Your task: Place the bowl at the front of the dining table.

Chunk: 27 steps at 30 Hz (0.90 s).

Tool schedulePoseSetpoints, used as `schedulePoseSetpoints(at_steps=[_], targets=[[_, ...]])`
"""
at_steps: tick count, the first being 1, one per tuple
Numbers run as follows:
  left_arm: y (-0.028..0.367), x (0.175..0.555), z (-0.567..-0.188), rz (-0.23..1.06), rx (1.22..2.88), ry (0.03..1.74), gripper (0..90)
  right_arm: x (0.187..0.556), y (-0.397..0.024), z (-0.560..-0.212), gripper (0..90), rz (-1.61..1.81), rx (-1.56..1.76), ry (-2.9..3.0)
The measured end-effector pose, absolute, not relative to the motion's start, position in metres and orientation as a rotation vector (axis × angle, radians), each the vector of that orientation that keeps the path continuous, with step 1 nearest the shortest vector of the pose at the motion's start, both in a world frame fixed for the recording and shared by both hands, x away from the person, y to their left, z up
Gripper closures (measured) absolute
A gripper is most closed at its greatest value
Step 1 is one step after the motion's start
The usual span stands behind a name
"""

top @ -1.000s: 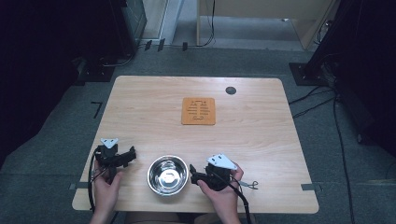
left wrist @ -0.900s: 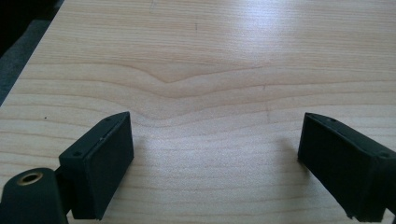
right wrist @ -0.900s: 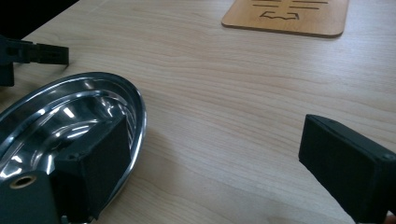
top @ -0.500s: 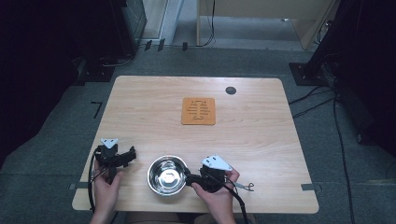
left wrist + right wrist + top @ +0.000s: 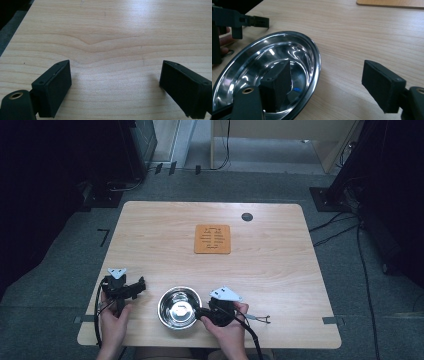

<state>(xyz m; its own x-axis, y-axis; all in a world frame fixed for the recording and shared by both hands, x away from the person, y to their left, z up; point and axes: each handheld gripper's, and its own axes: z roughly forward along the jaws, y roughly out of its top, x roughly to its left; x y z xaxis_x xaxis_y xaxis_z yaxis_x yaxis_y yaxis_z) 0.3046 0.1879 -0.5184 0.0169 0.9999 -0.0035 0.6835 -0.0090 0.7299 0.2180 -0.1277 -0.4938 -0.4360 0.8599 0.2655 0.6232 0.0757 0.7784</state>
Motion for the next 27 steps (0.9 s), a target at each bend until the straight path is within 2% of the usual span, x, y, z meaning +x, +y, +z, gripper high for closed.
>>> schedulePoseSetpoints(at_steps=[13,16,18,20,23,24,27], targets=[[0.188,0.305,-0.518,0.742,1.748,1.721,10.2,0.229,-0.121,-0.505,33.0,1.156,1.54,2.139],[0.188,0.305,-0.518,0.743,1.75,1.72,10.3,0.233,-0.122,-0.506,45.6,1.207,1.54,2.176],[0.188,0.305,-0.518,0.743,1.749,1.72,10.3,0.235,-0.12,-0.507,50.0,1.205,1.557,2.185],[0.188,0.305,-0.519,0.743,1.749,1.72,10.3,0.238,-0.119,-0.509,58.2,1.221,1.55,2.223],[0.188,0.305,-0.519,0.743,1.749,1.72,10.3,0.242,-0.117,-0.513,62.8,1.232,1.554,2.277],[0.188,0.305,-0.518,0.742,1.749,1.72,10.3,0.244,-0.115,-0.515,71.7,1.257,1.56,2.29],[0.188,0.305,-0.518,0.742,1.749,1.72,10.2,0.246,-0.112,-0.513,80.3,1.282,1.55,2.296]])
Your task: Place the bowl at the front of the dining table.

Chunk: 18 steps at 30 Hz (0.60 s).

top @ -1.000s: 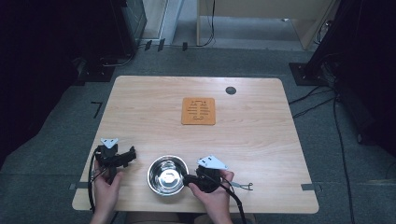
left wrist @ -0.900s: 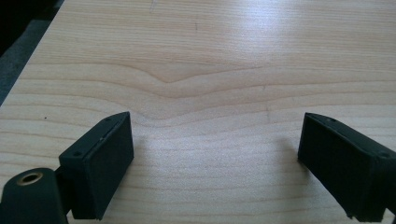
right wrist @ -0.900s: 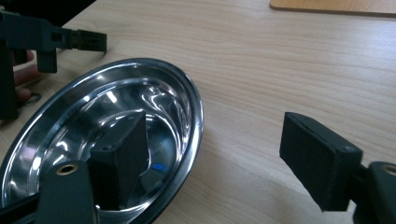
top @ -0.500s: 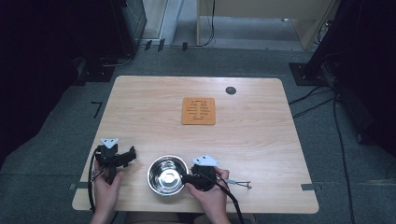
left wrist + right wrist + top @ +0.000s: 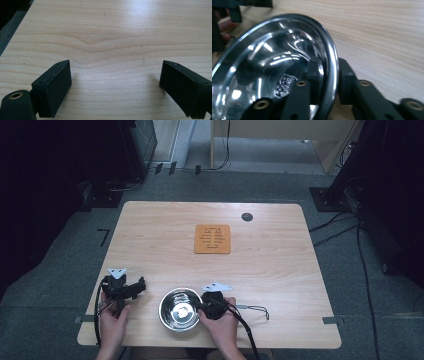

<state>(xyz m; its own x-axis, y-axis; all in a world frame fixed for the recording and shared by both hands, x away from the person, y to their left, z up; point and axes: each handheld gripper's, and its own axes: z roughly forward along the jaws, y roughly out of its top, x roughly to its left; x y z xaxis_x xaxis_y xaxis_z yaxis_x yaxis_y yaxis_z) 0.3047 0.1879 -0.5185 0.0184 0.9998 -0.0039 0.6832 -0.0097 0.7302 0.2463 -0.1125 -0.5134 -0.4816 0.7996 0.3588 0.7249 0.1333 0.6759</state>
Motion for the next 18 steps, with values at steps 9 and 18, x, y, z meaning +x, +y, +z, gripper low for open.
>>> schedulePoseSetpoints(at_steps=[9,18], targets=[[0.188,0.305,-0.518,0.741,1.749,1.72,10.3,0.25,-0.115,-0.513,87.4,1.375,1.556,2.285],[0.188,0.305,-0.518,0.741,1.748,1.72,10.3,0.25,-0.125,-0.506,87.4,1.463,1.563,2.233]])
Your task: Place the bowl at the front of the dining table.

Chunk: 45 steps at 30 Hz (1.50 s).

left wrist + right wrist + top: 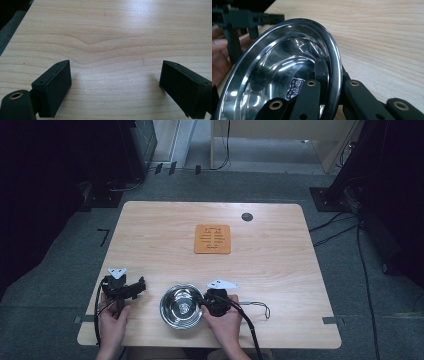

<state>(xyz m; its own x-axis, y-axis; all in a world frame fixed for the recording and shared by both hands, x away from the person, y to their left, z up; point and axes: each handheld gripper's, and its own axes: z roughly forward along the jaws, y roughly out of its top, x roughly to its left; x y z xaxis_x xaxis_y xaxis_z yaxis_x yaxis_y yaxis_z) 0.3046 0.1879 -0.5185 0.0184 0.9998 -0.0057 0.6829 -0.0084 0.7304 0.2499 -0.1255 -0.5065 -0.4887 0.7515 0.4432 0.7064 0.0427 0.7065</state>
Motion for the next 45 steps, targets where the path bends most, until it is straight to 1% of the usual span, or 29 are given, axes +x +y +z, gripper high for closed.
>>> schedulePoseSetpoints(at_steps=[21,45], targets=[[0.188,0.305,-0.518,0.741,1.748,1.721,10.2,0.267,-0.161,-0.488,87.1,1.491,1.65,2.048],[0.188,0.305,-0.519,0.741,1.746,1.721,10.2,0.29,-0.186,-0.482,87.0,1.473,1.729,1.924]])
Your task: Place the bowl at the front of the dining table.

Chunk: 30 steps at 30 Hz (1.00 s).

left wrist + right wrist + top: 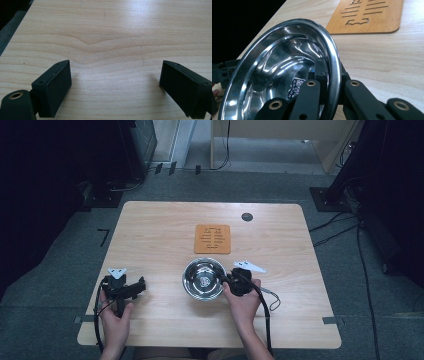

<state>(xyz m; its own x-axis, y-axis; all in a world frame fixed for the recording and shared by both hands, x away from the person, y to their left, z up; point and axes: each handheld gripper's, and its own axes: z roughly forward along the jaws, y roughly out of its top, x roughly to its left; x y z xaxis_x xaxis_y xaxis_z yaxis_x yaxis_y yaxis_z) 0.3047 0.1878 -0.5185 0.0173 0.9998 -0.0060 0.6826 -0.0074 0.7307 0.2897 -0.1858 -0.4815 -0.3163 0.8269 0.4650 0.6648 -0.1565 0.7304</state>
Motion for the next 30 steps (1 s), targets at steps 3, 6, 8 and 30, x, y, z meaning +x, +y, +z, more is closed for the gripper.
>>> schedulePoseSetpoints(at_steps=[3,6,8,30], targets=[[0.188,0.305,-0.518,0.741,1.747,1.721,10.2,0.293,-0.187,-0.481,87.0,1.467,1.732,1.914],[0.188,0.305,-0.519,0.741,1.747,1.721,10.2,0.297,-0.189,-0.48,87.0,1.459,1.739,1.908],[0.188,0.305,-0.518,0.741,1.748,1.721,10.2,0.299,-0.191,-0.48,87.0,1.455,1.745,1.899],[0.188,0.305,-0.518,0.741,1.749,1.721,10.2,0.331,-0.205,-0.477,87.0,1.418,1.802,1.806]])
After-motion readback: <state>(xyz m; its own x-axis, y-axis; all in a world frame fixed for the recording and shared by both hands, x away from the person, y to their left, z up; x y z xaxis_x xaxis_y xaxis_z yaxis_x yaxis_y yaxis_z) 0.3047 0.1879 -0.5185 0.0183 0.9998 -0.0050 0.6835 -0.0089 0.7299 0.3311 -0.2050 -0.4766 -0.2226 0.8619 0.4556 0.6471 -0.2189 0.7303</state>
